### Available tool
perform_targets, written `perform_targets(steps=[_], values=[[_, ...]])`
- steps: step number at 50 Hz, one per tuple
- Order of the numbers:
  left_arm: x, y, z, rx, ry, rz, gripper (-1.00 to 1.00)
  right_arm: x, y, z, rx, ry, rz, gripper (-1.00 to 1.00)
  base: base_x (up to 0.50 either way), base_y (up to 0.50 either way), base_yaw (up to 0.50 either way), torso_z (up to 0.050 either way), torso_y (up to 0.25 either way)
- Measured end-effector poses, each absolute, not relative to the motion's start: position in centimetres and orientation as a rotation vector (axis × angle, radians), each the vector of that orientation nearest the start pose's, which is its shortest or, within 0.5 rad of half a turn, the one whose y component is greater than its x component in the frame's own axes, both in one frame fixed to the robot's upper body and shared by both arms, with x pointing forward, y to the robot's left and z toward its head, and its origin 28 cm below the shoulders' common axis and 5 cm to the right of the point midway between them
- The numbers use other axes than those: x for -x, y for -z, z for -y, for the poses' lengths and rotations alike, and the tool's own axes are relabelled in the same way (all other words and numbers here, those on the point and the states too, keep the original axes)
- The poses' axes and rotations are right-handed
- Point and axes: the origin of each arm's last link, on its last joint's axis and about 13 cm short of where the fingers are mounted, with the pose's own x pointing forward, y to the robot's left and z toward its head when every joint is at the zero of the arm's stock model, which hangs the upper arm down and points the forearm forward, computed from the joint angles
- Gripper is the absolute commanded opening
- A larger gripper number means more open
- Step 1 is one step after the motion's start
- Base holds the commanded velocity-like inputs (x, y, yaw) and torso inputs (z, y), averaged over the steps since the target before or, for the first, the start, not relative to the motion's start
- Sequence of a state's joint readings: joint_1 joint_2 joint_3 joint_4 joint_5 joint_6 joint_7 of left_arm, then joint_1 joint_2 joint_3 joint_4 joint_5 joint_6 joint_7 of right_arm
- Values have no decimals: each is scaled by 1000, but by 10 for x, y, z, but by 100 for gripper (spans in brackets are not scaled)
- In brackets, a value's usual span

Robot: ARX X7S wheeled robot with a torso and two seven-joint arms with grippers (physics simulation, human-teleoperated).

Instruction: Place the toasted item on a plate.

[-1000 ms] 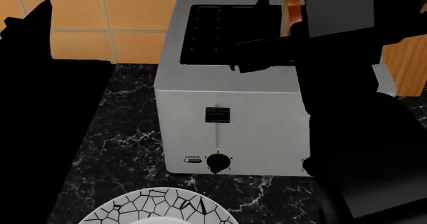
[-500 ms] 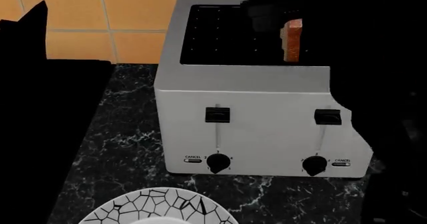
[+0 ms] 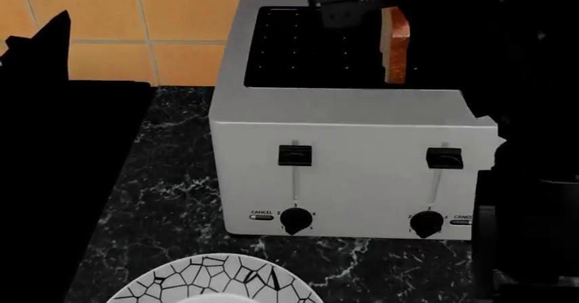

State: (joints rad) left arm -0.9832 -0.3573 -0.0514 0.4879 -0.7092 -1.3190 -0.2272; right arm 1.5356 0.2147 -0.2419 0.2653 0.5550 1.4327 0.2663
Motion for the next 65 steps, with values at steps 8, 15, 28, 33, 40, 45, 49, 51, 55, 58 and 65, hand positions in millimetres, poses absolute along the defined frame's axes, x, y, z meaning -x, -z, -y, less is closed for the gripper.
perform_targets(steps=[8,15,28,33,40,45,49,51,55,58,65], values=[[-274,-285,-250,-38,155,117,100,-353,-359,108,115,-43,-253,100,0,0,0,0,0],[-275,-284,-250,-37,154,115,100,-359,-355,108,108,-33,-268,100,0,0,0,0,0],[-276,-282,-251,-36,151,111,100,-371,-345,108,98,-16,-289,100,0,0,0,0,0],[-275,-281,-252,-36,150,110,100,-376,-341,108,96,-10,-296,100,0,0,0,0,0],[-275,-280,-253,-34,146,109,100,-382,-336,107,92,-2,-303,100,0,0,0,0,0],[-274,-280,-254,-35,143,108,100,-387,-332,107,89,5,-306,100,0,0,0,0,0],[-274,-279,-255,-35,140,106,100,-390,-328,107,86,8,-310,100,0,0,0,0,0],[-274,-278,-255,-36,139,105,100,-391,-326,107,84,8,-313,100,0,0,0,0,0],[-275,-278,-255,-37,138,103,100,-395,-322,107,80,9,-318,100,0,0,0,0,0],[-275,-277,-255,-37,137,101,100,-397,-319,107,78,10,-321,100,0,0,0,0,0],[-276,-275,-255,-39,136,98,100,-403,-311,107,71,10,-330,100,0,0,0,0,0]])
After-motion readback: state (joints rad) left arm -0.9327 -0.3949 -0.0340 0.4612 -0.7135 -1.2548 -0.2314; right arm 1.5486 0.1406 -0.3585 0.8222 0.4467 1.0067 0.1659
